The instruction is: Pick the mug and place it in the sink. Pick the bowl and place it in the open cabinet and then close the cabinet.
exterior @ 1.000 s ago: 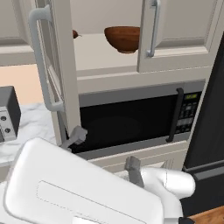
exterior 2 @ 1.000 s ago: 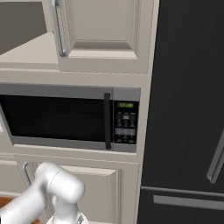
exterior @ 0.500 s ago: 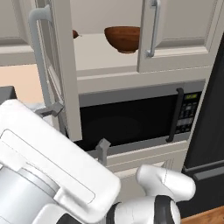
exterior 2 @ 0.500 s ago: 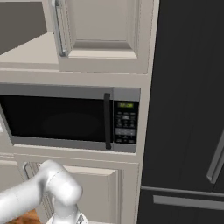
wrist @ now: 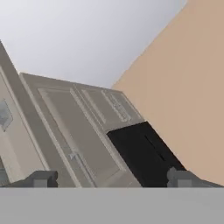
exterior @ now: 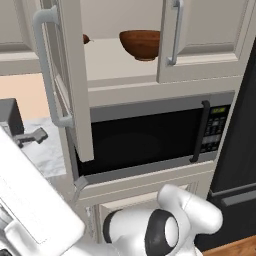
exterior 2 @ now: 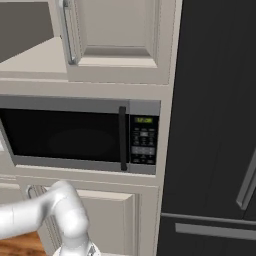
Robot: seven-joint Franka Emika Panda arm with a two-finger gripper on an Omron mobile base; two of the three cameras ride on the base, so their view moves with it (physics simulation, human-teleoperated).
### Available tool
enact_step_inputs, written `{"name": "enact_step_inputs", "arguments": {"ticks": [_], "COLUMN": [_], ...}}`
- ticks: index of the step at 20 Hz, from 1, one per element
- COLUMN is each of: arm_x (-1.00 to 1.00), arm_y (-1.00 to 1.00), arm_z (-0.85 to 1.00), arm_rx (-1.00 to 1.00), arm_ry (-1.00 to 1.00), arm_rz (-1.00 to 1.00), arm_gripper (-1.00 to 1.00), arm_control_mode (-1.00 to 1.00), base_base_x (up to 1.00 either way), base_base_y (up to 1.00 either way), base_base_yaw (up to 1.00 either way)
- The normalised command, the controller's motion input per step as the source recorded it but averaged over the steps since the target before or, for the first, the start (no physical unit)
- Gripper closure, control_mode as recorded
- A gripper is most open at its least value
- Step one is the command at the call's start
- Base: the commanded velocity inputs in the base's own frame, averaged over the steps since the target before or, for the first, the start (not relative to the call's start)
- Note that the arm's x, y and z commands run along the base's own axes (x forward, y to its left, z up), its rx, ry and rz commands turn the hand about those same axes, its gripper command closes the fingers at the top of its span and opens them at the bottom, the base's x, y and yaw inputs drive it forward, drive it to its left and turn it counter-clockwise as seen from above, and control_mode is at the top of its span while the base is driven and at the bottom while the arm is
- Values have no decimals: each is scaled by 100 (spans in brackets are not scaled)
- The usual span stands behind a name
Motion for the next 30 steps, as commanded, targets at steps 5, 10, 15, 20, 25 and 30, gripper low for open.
{"name": "enact_step_inputs", "arguments": {"ticks": [5,10,15,20,25,30], "arm_x": [42,32,36,65,55,50], "arm_y": [13,0,-1,-10,-28,-75], "arm_z": [-17,-18,-15,-6,-8,-14], "arm_rx": [1,5,8,8,9,18], "arm_ry": [6,7,10,18,18,18], "arm_rz": [-20,-15,-12,-6,-3,0], "arm_gripper": [-100,-100,-100,-100,-100,-100], "arm_control_mode": [-100,-100,-100,-100,-100,-100], "base_base_x": [0,0,0,0,0,0], "base_base_y": [0,0,0,0,0,0], "base_base_yaw": [0,0,0,0,0,0]}}
